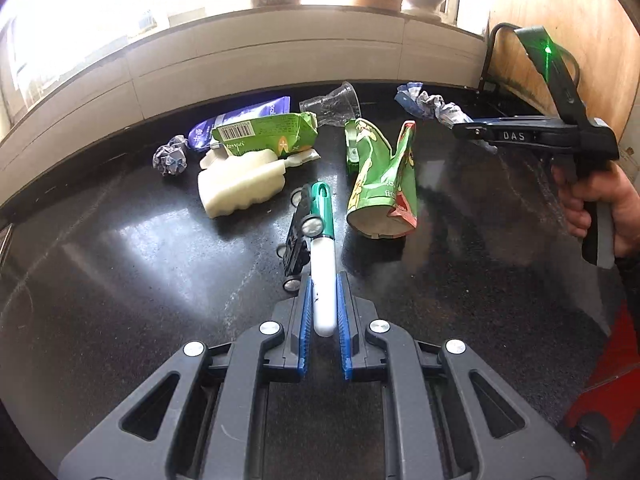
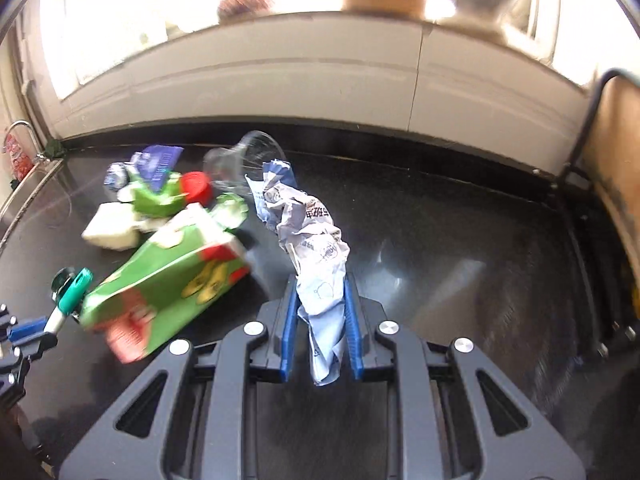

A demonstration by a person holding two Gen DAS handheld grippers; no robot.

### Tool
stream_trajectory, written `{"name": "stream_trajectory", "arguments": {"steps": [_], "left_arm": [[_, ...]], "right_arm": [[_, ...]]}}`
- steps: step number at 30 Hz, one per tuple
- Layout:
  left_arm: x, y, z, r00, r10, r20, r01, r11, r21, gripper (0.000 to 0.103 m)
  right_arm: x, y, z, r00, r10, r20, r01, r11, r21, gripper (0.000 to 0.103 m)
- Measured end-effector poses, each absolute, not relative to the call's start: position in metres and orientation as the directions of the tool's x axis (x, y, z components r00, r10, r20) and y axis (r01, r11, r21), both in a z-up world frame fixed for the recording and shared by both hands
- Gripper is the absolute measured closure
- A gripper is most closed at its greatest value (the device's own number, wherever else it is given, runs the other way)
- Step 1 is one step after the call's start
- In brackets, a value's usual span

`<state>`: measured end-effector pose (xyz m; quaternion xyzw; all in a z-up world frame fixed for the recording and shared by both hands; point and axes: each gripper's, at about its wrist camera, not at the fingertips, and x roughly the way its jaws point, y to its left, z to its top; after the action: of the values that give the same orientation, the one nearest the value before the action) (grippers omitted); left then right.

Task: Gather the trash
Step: 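Grasp the white marker with left tool while right tool grasps the crumpled plastic bag, then carry the marker and plastic bag with both tools toward the trash bin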

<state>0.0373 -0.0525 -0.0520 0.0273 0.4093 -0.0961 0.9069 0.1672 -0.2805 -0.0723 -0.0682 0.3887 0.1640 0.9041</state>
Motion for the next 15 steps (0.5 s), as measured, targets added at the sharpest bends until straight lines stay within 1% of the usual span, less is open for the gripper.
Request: {"name": "stream_trajectory", "arguments": {"steps": [6,15], "left_arm": [[0.008,-0.045,-0.027,0.682,-0.146,-0.717,0.172,0.984,-0.038,0.092],[-0.023,-0.026,-0.016,0.697,-0.125,-0.706,0.138,0.99,-0.039,0.092]], "right_arm": [[0.11,-0.285,-0.046,0.661,0.245,-0.709,-0.325,0.945,0.024,0.081],[0.028,-0.277,-0.031,0.672,0.263,-0.692,-0.323,0.945,0.046,0.081]]}}
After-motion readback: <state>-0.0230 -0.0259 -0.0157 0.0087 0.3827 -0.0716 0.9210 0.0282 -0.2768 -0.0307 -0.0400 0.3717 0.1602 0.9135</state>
